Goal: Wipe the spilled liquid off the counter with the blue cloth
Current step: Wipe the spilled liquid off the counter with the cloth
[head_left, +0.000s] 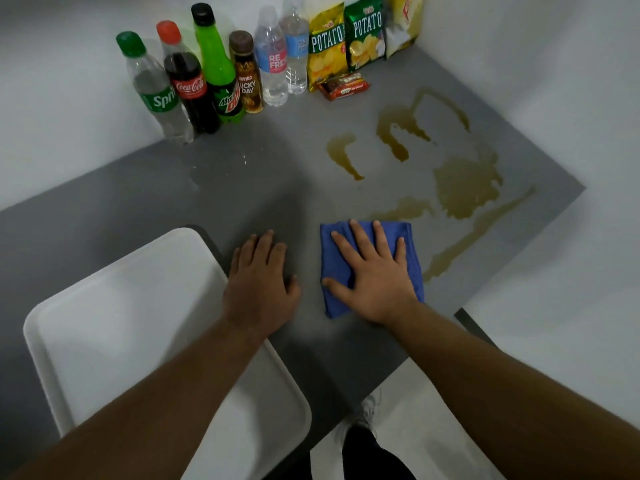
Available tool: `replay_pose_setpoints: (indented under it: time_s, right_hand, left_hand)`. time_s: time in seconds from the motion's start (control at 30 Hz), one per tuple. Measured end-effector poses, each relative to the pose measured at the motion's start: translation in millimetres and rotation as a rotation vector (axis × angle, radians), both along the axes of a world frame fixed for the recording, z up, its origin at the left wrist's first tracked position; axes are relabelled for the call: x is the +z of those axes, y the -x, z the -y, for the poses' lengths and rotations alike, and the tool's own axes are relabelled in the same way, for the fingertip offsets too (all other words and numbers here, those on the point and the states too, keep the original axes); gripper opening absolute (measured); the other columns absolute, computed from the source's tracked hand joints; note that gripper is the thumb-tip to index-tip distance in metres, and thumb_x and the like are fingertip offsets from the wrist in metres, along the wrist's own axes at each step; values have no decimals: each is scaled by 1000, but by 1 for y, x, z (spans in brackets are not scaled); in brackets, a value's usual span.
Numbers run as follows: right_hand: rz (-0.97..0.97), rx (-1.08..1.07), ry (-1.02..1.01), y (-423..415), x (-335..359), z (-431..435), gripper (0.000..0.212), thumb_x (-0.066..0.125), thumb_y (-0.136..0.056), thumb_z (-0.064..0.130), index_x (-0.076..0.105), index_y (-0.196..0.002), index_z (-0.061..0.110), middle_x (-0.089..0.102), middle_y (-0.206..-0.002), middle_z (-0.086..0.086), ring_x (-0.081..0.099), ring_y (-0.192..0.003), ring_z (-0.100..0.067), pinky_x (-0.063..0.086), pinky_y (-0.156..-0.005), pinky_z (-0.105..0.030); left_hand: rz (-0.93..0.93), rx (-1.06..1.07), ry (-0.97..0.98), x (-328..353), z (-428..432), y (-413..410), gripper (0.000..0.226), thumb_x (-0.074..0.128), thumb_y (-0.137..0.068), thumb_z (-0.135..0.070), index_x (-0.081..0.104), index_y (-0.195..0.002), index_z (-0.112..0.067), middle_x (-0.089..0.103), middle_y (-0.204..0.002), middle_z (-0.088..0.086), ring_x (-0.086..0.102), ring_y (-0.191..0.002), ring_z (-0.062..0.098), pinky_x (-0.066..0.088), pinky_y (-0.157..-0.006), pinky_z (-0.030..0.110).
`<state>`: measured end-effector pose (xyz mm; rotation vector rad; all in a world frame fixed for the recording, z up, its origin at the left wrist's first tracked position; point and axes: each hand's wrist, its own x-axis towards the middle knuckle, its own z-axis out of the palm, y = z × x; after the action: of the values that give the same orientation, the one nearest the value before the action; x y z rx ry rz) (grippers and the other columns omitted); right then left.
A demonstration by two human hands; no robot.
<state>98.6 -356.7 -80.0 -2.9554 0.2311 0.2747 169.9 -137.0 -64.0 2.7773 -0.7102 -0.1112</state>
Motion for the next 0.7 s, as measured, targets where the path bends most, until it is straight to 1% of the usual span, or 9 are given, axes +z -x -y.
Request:
replay_pose_setpoints:
  time_s: [0.13,0.2,0.27,0.37,0.47,0.57,0.7]
  right_hand:
    - [15,8,21,-13,0,-11,86,20,-94,81,0,-165,37,-3,-175,1,-9,-159,-34,-2,-124,-68]
    - [39,48,6,3,-1,-16,85,21,-97,78,3,-166,32,-1,-175,-1,-7,-160,-30,0,-125,-64]
    - [56,97,-20,30,-2,-18,85,25,-97,76,7,-166,30,0,-175,0,-9,-160,-27,-2,-126,-61]
    - [68,153,-59,73,-4,-12,85,29,-97,77,6,-166,33,1,-175,4,-10,-160,-24,-4,-127,-57]
    - [65,168,-53,93,-3,11,85,30,-95,80,4,-165,39,4,-175,9,-5,-161,-23,2,-127,-59]
    - [36,125,-45,77,0,25,84,31,-95,78,6,-165,41,5,-175,9,-6,-160,-24,0,-126,-61]
    - [22,19,-12,41,0,10,81,30,-96,71,12,-165,34,3,-175,4,-7,-160,-28,-5,-124,-64]
  left_hand:
    - [26,40,-23,-1,11,4,58,62,-89,-34,53,-140,-9,45,-154,18,40,-142,41,33,-117,58]
    - [39,55,-23,0,18,5,55,60,-89,-33,54,-137,-8,47,-150,20,42,-139,42,33,-116,59]
    - [31,86,-15,1,25,4,51,58,-88,-32,54,-134,-8,47,-145,20,43,-136,42,32,-115,60]
    - [10,133,9,0,33,6,51,59,-86,-32,53,-131,-10,45,-142,20,41,-136,43,27,-118,63]
    - [34,106,35,-3,39,15,51,57,-85,-33,52,-131,-11,43,-144,20,40,-138,42,25,-119,65]
    - [66,52,77,-8,47,25,50,57,-86,-31,52,-133,-13,45,-148,18,39,-141,40,25,-119,64]
    - [94,-2,47,-16,53,34,53,50,-89,-33,50,-138,-13,43,-154,18,36,-145,39,23,-121,62]
